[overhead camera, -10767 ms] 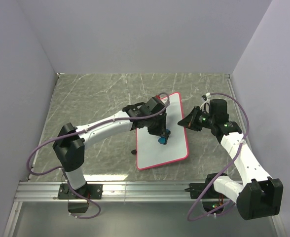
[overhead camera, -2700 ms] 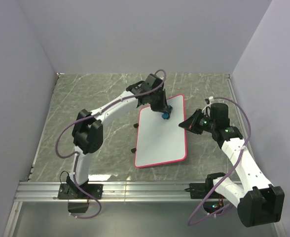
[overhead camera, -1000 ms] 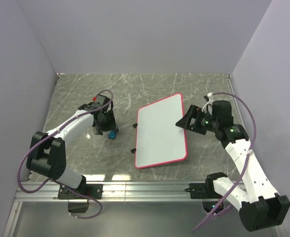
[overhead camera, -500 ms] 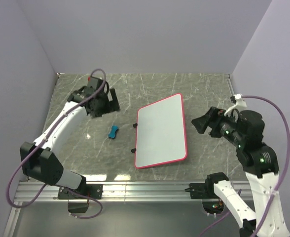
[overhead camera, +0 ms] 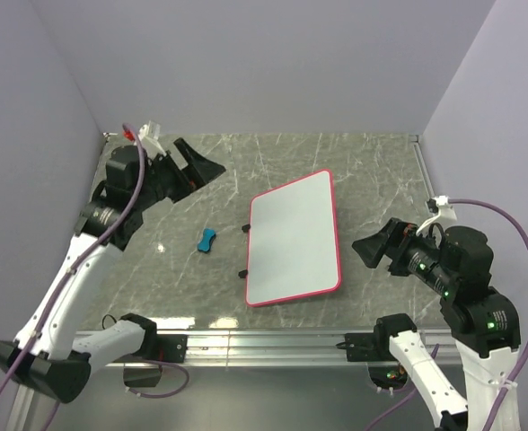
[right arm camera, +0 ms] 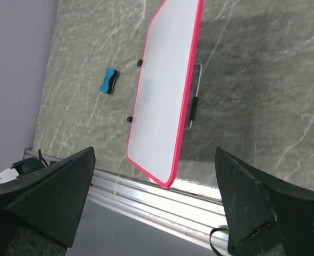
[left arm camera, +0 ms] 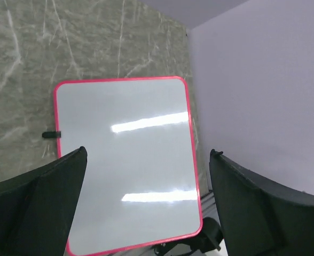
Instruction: Erase the whiteboard
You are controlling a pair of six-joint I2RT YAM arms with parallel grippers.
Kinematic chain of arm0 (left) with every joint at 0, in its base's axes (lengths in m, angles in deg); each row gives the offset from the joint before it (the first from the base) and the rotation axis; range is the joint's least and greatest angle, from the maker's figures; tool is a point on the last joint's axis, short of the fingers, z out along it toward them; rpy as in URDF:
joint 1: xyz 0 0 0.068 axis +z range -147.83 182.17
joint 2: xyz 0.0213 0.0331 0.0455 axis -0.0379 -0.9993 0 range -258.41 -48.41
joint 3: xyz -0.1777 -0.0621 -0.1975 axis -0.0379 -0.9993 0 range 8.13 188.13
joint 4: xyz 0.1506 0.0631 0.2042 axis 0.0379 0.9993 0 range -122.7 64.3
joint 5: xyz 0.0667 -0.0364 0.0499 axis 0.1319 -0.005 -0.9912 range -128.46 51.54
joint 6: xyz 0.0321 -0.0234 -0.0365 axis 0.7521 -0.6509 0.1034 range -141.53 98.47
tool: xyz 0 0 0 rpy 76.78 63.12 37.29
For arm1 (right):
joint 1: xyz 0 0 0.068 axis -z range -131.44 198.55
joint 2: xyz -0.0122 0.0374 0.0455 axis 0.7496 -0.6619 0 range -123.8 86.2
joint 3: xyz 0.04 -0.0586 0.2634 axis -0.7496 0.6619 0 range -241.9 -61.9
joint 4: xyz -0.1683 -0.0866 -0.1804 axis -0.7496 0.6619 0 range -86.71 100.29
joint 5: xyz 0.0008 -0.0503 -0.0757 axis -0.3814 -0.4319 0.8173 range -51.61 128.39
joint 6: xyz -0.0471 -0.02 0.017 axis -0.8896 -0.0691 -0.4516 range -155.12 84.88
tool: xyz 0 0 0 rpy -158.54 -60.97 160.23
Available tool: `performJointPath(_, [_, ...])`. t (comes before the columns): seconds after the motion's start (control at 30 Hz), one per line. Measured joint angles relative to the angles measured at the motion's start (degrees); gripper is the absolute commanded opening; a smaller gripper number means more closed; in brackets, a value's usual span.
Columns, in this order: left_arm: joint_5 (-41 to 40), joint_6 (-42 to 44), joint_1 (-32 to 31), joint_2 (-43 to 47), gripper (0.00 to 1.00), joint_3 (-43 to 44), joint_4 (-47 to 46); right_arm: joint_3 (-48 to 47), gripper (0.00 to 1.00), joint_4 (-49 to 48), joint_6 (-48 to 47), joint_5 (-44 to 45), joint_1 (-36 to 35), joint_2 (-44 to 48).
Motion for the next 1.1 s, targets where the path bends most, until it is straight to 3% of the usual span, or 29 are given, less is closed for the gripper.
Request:
performJointPath(0.13, [-1.7, -0.4, -2.5, -7.3, 1.00, 7.4, 3.3, 0.7, 1.00, 1.4, 0.8, 2.4, 0.0, 1.6])
performJointPath(0.33, [-8.8, 0.6, -13.8, -8.2, 0.99, 6.9, 11.1, 2.3, 0.96, 3.7, 0.4, 4.5, 0.0, 7.0])
performJointPath(0.77, [-21.5, -3.7, -33.9, -13.2, 1.00, 4.5, 20.0, 6.1, 0.99, 3.8, -0.9, -1.2, -0.1, 6.1])
performJointPath(1.1, [-26.3, -7.0, -37.8, -10.5, 0.99, 3.6, 22.0, 8.3, 0.99, 2.1, -0.7, -3.5, -0.1, 4.6])
